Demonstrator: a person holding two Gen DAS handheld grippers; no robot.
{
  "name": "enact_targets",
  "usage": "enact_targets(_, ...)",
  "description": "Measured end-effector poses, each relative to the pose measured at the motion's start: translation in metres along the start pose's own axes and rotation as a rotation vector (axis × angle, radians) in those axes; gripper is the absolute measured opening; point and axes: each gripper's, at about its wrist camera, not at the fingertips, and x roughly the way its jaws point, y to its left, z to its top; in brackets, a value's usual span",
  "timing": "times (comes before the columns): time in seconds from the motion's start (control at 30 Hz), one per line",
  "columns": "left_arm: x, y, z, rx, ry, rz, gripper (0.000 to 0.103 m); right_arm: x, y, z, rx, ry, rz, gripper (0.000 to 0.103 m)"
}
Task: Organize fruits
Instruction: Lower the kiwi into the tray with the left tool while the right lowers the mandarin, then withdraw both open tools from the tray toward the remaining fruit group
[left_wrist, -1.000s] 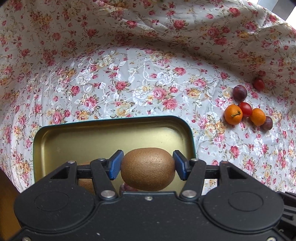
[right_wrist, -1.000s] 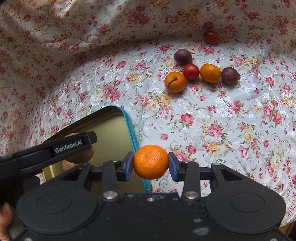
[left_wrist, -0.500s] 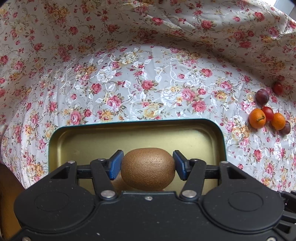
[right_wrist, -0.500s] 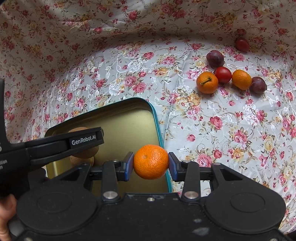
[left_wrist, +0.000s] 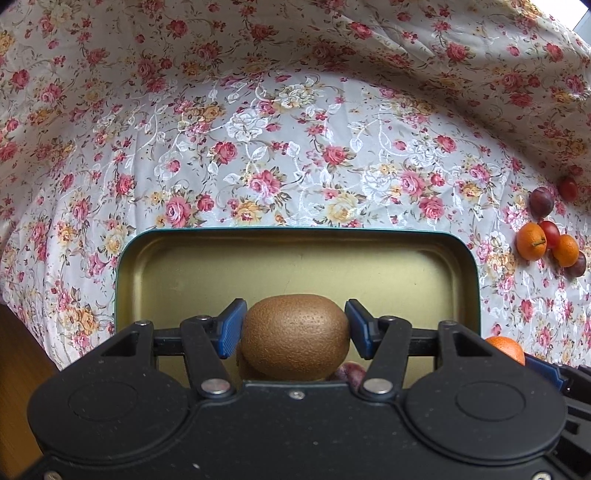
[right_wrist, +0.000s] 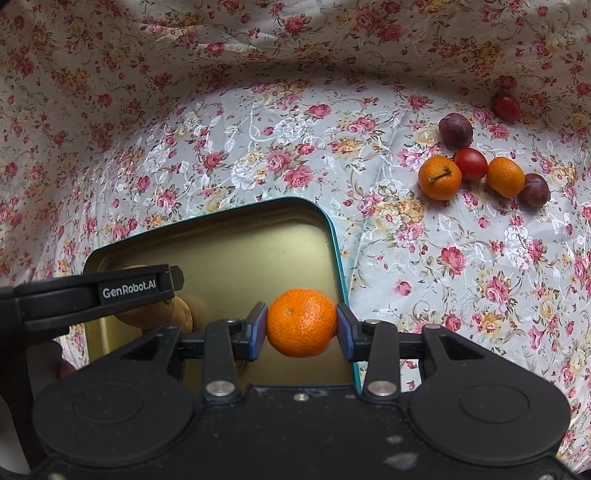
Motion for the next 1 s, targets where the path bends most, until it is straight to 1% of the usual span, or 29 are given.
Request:
enact_targets(0.3, 0.001, 0.010, 0.000, -0.002, 0.008, 0.007, 0.062, -0.007, 0.013, 0.001, -0.048, -0.031, 0.033, 0.041)
enact_targets(0.4, -0.004, 0.010, 0.001, -0.001, -0.018, 0.003, 0.062, -0.011, 0.015, 0.002, -0.048, -0.049, 0.055, 0.042)
enact_targets(0.47, -0.005, 0.010, 0.002, 0.000, -0.021, 0.008, 0.062, -0.012, 0.015, 0.002, -0.051, -0.052, 0.061, 0.042)
enact_targets(0.67, 0.000, 0.012, 0.000, -0.007, 0.010, 0.008, 0.062, -0.012, 0.016, -0.001, -0.066, -0.059, 0.019, 0.042)
enact_targets(1.0, -0.004, 0.016, -0.001, -0.018, -0.004, 0.047, 0.062, -0.012, 0.006, -0.001, -0.035, -0.054, 0.003, 0.042)
